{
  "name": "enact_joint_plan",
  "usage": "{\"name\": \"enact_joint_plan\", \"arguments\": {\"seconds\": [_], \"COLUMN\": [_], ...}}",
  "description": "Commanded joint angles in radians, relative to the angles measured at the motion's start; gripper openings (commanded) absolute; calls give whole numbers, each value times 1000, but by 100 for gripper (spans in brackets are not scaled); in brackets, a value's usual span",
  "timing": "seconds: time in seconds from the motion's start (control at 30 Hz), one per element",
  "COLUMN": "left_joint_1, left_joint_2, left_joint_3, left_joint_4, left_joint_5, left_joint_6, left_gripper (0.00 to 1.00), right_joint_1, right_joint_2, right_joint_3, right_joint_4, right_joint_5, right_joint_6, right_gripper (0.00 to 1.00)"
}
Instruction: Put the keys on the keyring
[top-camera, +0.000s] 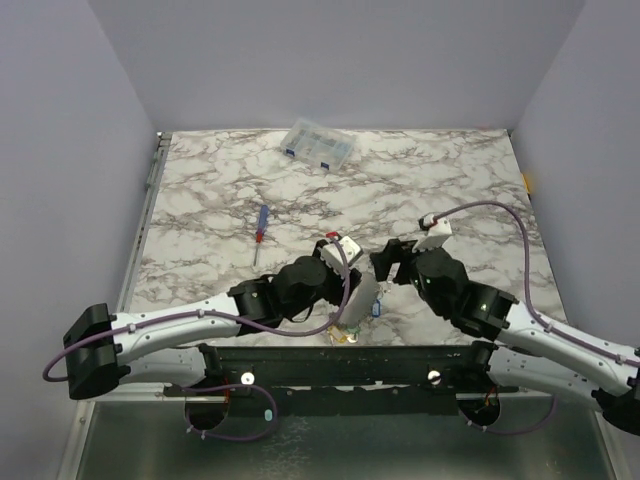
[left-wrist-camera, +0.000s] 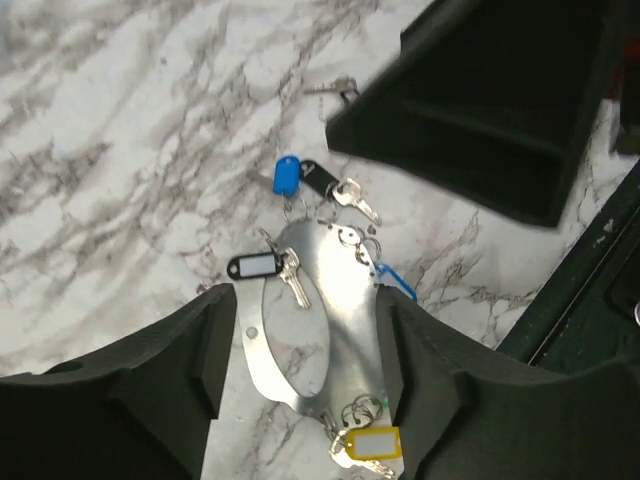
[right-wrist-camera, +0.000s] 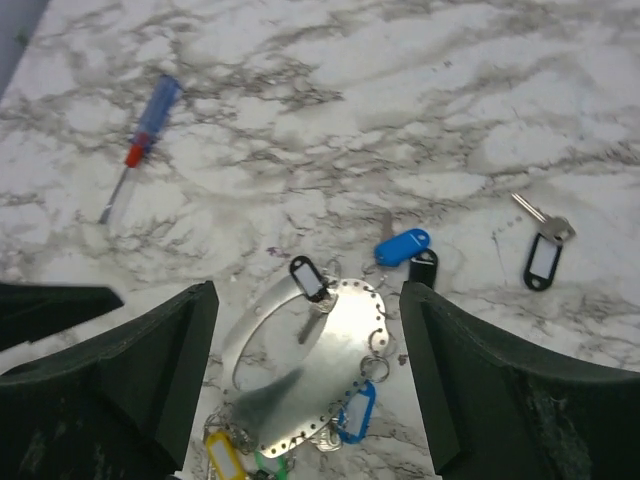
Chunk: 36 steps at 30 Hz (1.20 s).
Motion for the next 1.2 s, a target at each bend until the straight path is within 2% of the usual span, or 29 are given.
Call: {"name": "enact_joint_plan", "arguments": {"seconds": [0.0,0.03,0.1,0.27,0.47,0.77,1.17], "left_joint_1": [1,0,0,1,-3,-13,-48], "left_joint_2": [89,108,145,246,300,399,575], "left_joint_3": [9,15,25,40,36,110,241], "left_joint_4": [-118,-136,-154,-172,-200,-260,-321], "left_joint_5": [-24,-4,32,131,159,130,127], "left_joint_6": [-192,-212,-256,-329,-498,-664,-701], "left_gripper": [69,73,74,74,66,55,42], "right_joint_1": [-234,-298,-362,-372,-374,-374,-374], "right_joint_2": [97,122,177,222,221,221,180], "right_joint_3": [56,62,80,99,87,57,19], "right_joint_4": [-275,-286,-338,-381,-402,-347,-341], "right_joint_5": [-209,-298,-355,-282,-233,-243,-236], "right_joint_6": [248,243,244,273,293,284,276], "right_gripper": [83,83,86,100,100,97,94]}}
